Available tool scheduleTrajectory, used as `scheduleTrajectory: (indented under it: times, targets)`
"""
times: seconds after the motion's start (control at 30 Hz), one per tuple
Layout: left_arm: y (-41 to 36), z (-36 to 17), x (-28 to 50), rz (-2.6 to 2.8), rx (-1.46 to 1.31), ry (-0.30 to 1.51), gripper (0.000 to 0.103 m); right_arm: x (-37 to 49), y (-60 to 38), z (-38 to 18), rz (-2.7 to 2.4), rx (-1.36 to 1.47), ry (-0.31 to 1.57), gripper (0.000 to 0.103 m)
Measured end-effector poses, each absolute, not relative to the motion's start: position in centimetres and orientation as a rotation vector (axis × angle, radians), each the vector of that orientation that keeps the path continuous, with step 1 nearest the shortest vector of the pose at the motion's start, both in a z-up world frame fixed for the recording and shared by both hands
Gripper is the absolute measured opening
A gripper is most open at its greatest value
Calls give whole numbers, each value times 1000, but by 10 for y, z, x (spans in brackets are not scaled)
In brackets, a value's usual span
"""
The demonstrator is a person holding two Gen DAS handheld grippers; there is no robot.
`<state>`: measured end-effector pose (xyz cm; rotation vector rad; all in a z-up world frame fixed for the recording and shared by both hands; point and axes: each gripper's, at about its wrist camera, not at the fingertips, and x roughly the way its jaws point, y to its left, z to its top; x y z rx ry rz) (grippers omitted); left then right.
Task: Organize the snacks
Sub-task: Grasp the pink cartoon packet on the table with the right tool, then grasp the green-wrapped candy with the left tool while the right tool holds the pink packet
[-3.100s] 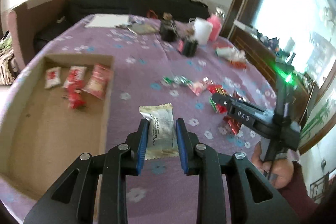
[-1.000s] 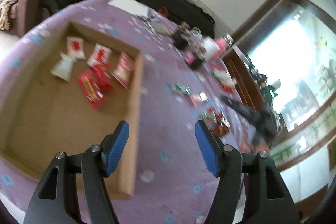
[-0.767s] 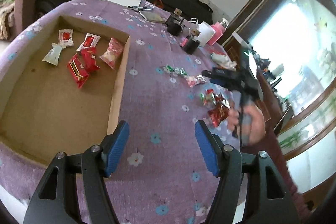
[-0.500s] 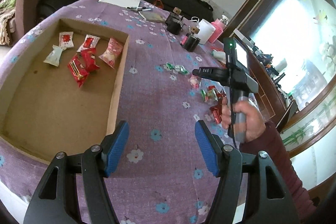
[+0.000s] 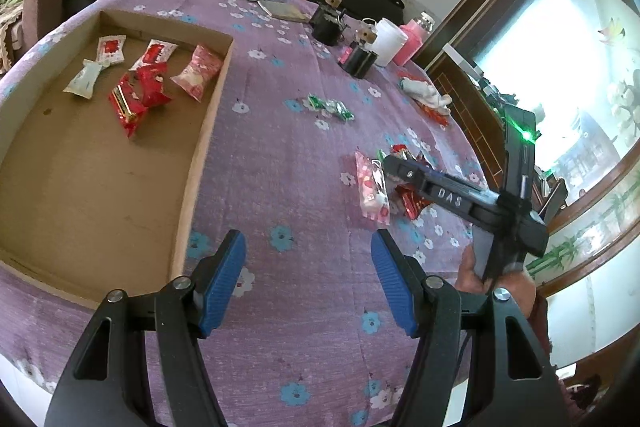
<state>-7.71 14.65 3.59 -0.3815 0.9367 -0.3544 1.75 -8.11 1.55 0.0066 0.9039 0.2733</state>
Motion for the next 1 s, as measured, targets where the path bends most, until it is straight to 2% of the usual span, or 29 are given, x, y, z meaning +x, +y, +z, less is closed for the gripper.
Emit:
scheduleTrajectory:
  times: [0.3, 0.37, 0.57, 0.7, 1.0]
  targets:
    - [125, 38, -61, -367, -345, 968, 64, 14, -58, -18, 258, -59, 944, 40]
    - [118, 42, -46, -357, -334, 971, 64, 10, -62, -17, 251, -61, 925, 25]
    - [89, 35, 24, -343, -342, 1015, 64, 5, -98, -17, 221, 74, 924, 25]
    - [64, 11, 75, -346, -384, 1100, 64, 4, -110, -17, 238, 141, 932, 26]
    - [15, -14, 131, -274, -203, 1125, 64, 4, -105, -17, 227, 110, 931, 26]
